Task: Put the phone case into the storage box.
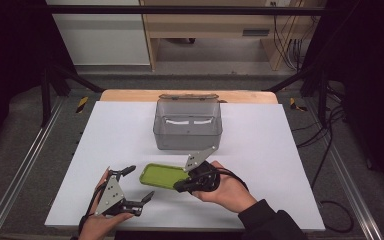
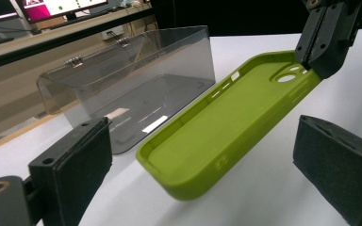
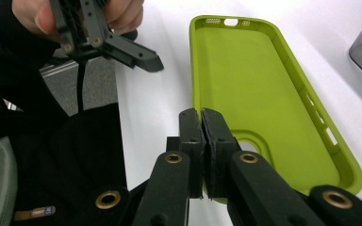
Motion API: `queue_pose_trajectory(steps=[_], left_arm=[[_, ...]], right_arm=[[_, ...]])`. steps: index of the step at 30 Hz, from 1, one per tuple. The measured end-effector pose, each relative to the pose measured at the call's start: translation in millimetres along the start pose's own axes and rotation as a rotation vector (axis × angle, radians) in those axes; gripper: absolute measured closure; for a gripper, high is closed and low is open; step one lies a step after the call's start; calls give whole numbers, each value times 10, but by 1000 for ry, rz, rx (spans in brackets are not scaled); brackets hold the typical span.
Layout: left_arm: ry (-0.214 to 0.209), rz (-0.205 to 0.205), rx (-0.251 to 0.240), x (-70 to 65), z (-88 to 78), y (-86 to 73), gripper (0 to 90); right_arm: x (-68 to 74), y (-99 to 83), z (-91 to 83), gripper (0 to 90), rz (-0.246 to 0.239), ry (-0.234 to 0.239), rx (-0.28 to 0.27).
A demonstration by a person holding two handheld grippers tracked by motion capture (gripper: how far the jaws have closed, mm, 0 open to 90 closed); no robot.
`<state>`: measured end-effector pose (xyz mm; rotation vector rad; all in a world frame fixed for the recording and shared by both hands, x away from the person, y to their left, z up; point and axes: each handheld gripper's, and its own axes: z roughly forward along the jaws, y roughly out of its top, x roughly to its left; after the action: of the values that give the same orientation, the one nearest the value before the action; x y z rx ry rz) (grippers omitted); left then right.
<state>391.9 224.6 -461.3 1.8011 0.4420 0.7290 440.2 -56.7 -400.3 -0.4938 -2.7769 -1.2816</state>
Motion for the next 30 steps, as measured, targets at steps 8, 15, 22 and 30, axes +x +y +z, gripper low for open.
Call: queue_pose_trajectory(steps=[8,15,22,30], left_arm=[[-28,62,-37,42,147,105,53],[-39,99,-20,-79,220,135,39],[-7,122,-2,-71,218,107,39],[21,176,16,-80,149,85,56]], right_arm=[[-108,36,-13,880,26,-25,18],[-99,114,-64,880,0,-30,46],[-84,181,-93,880,-8,-20,69],[-56,292,-44,880,-4,10,86]])
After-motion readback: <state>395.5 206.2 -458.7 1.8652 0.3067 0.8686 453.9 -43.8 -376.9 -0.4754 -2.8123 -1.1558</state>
